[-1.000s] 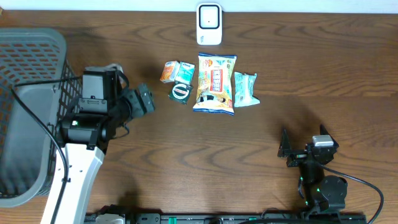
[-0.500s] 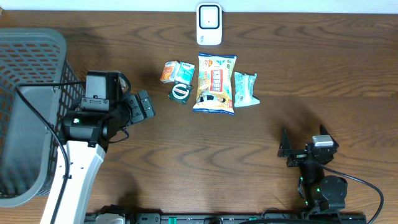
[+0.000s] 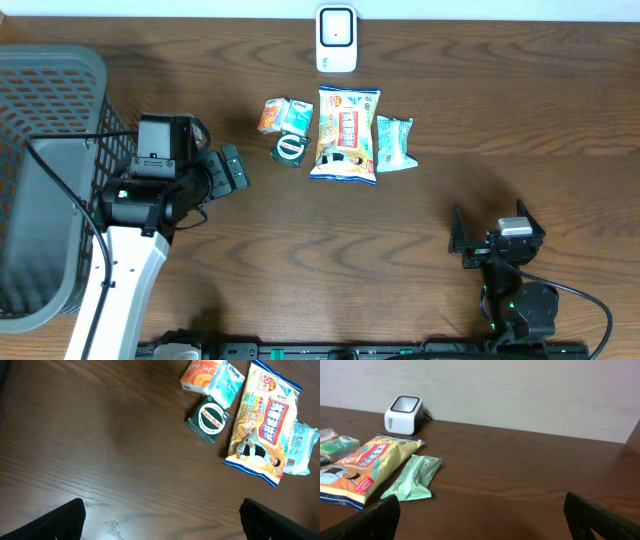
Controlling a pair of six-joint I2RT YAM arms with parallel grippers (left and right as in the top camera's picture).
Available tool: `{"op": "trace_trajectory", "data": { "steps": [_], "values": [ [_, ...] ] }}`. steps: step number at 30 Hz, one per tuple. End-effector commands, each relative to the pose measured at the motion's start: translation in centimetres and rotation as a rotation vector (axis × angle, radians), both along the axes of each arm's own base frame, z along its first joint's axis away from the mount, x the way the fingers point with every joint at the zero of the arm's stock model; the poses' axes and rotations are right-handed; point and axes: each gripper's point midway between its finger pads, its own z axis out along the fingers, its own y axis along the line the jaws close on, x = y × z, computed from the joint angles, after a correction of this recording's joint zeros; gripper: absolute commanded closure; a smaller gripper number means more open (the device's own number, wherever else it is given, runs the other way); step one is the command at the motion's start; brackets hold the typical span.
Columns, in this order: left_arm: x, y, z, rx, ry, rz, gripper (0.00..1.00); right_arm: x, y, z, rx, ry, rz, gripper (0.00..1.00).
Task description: Scan the item barcode
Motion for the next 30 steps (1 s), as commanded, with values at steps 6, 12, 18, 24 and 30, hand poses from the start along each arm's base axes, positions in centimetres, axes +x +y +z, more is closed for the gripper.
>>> {"op": "trace_trajectory", "data": {
  "steps": [6, 12, 18, 24, 30],
  "values": [
    [0.2, 0.4, 0.1, 0.012, -0.002, 0.010, 0.02, -0.1, 1.7, 1.6, 0.051, -0.060, 0.098, 0.01],
    [0.2, 0.4, 0.1, 0.013, -0.002, 0.011, 0.02, -3.8, 9.5, 6.1, 0.200, -0.185, 0.609, 0.01],
    [0.2, 0.4, 0.1, 0.013, -0.002, 0.011, 0.02, -4.4, 6.8, 12.5, 0.170, -0.486, 0.464, 0.01],
    [0.2, 0.4, 0.1, 0.013, -0.002, 0.011, 0.02, -9.2, 2.2, 20.7, 0.207, -0.927, 0.249, 0.01],
    [0.2, 0.4, 0.1, 0.012, -0.002, 0.010, 0.03, -13.0, 0.4, 26.3, 0.247, -1.114, 0.175, 0.01]
  ]
}}
